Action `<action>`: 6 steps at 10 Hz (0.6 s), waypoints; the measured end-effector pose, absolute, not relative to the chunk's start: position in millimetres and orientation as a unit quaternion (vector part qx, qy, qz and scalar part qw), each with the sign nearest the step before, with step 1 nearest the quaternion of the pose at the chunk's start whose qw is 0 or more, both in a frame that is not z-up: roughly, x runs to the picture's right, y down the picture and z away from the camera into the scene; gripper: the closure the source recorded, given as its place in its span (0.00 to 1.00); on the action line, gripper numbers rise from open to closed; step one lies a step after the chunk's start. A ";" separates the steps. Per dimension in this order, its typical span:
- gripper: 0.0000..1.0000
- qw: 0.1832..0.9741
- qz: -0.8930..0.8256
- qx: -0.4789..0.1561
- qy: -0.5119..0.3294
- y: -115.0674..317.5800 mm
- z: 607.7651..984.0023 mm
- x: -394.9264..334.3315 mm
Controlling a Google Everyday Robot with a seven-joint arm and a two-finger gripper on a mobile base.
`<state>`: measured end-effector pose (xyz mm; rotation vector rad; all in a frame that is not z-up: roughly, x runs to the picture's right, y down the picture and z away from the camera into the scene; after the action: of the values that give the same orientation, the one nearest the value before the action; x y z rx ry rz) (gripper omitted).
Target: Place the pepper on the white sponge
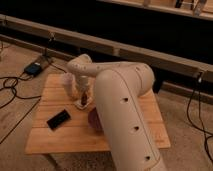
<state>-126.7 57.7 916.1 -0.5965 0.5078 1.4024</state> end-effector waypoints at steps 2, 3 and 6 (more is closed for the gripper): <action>0.74 0.697 0.625 -0.273 0.224 60.4 916.6 -131.7; 0.62 0.696 0.624 -0.276 0.223 61.1 915.9 -133.6; 0.32 0.695 0.625 -0.278 0.221 61.1 916.2 -133.9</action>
<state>-133.9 61.1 916.2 -0.6208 0.4942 1.3949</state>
